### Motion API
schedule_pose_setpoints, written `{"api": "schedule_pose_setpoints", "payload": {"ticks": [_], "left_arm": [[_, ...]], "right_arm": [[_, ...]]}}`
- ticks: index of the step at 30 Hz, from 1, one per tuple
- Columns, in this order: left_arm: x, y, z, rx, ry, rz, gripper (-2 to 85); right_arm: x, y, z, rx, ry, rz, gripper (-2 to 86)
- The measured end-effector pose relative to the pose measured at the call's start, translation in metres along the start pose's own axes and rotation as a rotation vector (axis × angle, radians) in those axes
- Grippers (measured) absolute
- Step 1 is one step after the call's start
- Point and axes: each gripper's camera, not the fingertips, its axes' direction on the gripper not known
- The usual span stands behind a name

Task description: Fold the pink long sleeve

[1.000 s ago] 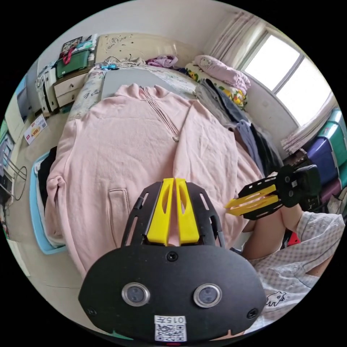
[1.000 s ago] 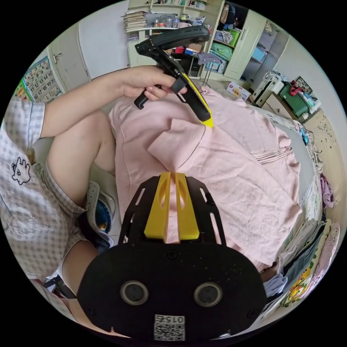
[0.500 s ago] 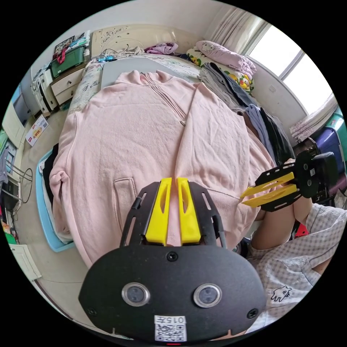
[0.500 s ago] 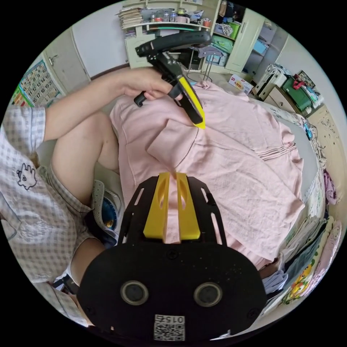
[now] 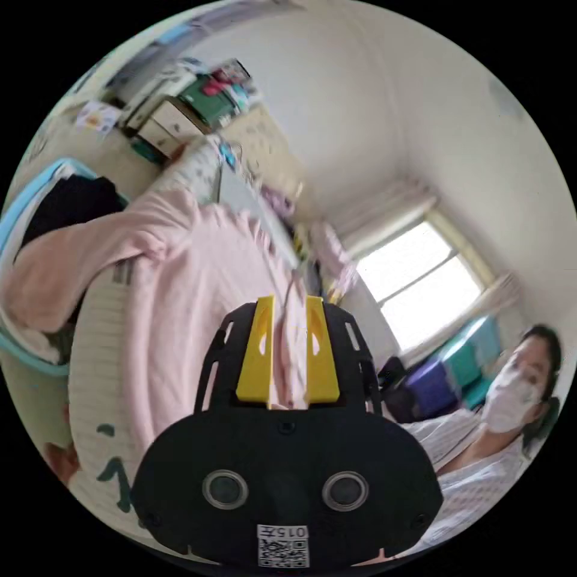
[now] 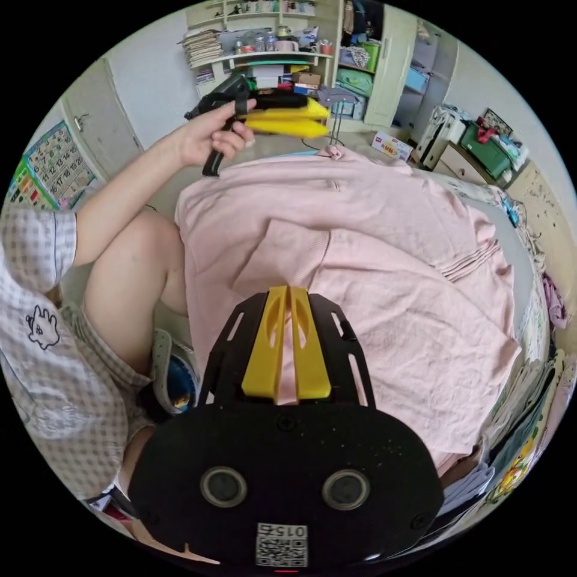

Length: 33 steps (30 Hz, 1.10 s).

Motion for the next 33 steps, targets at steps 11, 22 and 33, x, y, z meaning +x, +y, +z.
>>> {"api": "schedule_pose_setpoints", "payload": {"ticks": [11,22,33], "left_arm": [[-0.210,-0.012,-0.200,0.260,-0.774,-0.472,12.1],[-0.303,-0.059,-0.158,0.079,-0.868,-0.477,12.6],[-0.153,-0.047,-0.185,0.392,-0.620,-0.254,-0.2]], "right_arm": [[0.066,-0.001,0.011,-0.012,-0.306,0.065,-1.0],[0.091,0.005,0.017,-0.001,-0.392,0.067,-1.0],[0.087,0.015,0.011,0.005,-0.313,0.032,-1.0]]}}
